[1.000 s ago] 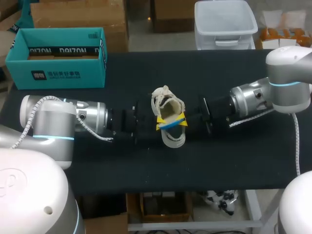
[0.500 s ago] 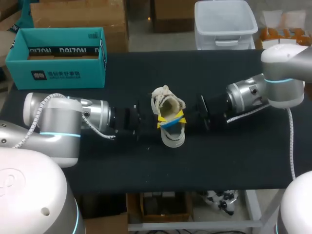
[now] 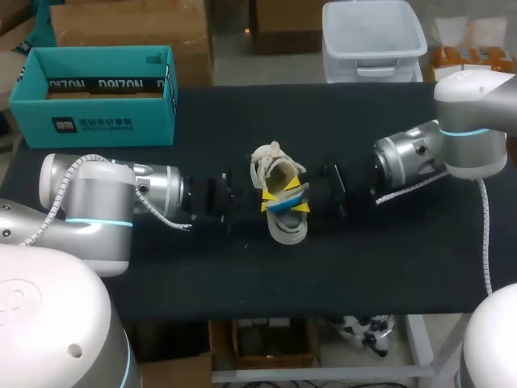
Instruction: Open the shoe tongue, take the insole out of the shoe, put the insole back into the shoe, and pack the shoe into the shoebox
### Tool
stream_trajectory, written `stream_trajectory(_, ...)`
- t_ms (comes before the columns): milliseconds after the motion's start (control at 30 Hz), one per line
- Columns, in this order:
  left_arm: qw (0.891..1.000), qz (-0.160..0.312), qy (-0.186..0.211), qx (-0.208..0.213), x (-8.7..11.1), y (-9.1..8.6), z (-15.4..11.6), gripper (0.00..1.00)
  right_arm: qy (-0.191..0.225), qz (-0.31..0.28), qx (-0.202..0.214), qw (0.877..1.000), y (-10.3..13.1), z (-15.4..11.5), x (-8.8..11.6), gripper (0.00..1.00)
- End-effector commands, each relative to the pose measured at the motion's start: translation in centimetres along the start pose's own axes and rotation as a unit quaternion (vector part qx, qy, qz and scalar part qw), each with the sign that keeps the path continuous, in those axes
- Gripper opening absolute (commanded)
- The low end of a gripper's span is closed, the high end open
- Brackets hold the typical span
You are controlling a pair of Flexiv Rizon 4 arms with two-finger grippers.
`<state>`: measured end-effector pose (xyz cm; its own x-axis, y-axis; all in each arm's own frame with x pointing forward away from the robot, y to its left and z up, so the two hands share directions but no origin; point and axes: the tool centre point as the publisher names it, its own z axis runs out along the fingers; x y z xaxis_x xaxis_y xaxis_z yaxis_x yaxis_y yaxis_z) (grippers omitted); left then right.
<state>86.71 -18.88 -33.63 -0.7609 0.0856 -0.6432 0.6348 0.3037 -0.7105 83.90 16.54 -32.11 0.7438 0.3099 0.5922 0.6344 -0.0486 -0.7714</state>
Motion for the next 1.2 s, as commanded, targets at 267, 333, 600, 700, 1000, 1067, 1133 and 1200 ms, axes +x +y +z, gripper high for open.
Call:
stream_trajectory(267, 1.0, -0.002, -0.005, 0.0, 0.1, 0.0, 0.1, 0.0, 0.014, -0.004, -0.046, 0.999, -1.3, -1.1, -0.9, 0.21)
stream_trajectory(333, 1.0, -0.002, -0.005, 0.0, 0.1, -0.1, 0.1, 0.0, 0.015, -0.008, -0.042, 0.999, -1.0, -1.2, -0.8, 0.18)
stream_trajectory(600, 1.0, -0.001, 0.005, 0.005, 0.3, -0.3, 0.0, 0.0, 0.012, -0.019, -0.037, 0.999, -0.4, -1.2, -0.4, 0.0)
stream_trajectory(700, 1.0, 0.001, 0.009, 0.012, 0.4, -0.8, -0.3, 0.35, 0.011, -0.021, -0.037, 0.999, -0.4, -1.2, -0.3, 0.0)
stream_trajectory(1000, 0.999, 0.017, 0.001, 0.039, 0.6, -2.6, -1.1, 0.0, 0.011, -0.022, -0.038, 0.999, -0.2, -1.0, -0.4, 0.0)
stream_trajectory(1067, 0.999, 0.019, 0.002, 0.041, 0.6, -2.8, -0.9, 0.0, 0.01, -0.022, -0.038, 0.999, -0.1, -0.9, -0.4, 0.0)
stream_trajectory(1133, 0.999, 0.021, 0.003, 0.04, 0.6, -2.8, -0.6, 0.0, 0.01, -0.022, -0.036, 0.999, 0.0, -0.8, -0.4, 0.0)
stream_trajectory(1200, 0.999, 0.023, 0.005, 0.034, 0.5, -2.6, -0.3, 0.0, 0.01, -0.022, -0.035, 0.999, 0.2, -0.8, -0.3, 0.0)
